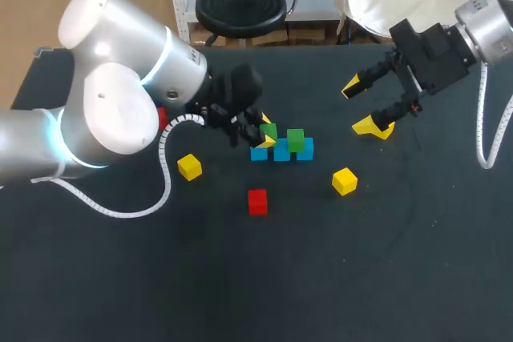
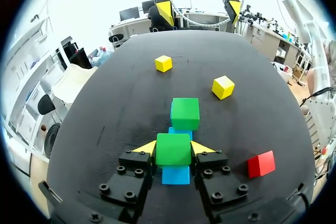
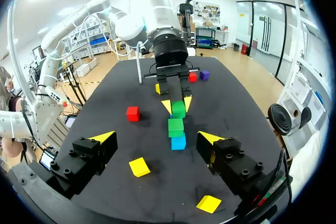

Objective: Place the blue cubes, place green cubes on the blue cubes, place the yellow cubes on the green cubes, then place the red cubes on the yellow cubes, and place purple cube on the red cubes.

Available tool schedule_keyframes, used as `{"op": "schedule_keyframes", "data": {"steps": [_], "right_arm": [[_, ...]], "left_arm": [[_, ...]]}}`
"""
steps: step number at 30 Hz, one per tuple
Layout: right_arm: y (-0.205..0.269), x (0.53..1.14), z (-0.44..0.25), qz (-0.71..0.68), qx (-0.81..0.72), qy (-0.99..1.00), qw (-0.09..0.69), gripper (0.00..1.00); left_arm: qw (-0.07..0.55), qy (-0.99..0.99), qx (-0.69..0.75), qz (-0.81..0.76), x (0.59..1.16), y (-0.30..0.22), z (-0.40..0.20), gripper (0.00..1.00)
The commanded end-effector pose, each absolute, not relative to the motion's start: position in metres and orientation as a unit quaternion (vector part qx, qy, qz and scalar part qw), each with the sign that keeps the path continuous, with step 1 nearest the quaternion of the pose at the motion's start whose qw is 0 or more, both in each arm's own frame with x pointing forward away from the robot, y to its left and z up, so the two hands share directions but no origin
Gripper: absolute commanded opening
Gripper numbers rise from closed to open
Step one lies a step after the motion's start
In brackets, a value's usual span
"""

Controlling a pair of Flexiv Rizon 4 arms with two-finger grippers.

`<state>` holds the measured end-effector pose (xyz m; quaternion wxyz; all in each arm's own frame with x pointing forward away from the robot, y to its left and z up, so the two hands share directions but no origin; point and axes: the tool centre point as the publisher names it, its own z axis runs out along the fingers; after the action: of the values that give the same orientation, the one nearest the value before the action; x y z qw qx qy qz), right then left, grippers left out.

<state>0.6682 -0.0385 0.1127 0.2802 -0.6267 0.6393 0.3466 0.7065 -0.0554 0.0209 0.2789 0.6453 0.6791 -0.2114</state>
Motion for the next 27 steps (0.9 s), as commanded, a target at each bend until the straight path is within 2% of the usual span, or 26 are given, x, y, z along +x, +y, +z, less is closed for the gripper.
{"op": "schedule_keyframes", "data": {"steps": [1, 27], "right_arm": [[-0.0386, 0.6675, 0.1127, 0.346, -0.626, 0.64, 0.281, 1.0], [-0.0386, 0.6675, 0.1127, 0.346, -0.626, 0.64, 0.281, 1.0]], "left_arm": [[0.277, 0.678, 0.647, -0.21, 0.7075, -0.0564, 0.0209, 0.0], [0.276, 0.677, 0.648, -0.214, 0.702, -0.0579, 0.0195, 0.0]]}}
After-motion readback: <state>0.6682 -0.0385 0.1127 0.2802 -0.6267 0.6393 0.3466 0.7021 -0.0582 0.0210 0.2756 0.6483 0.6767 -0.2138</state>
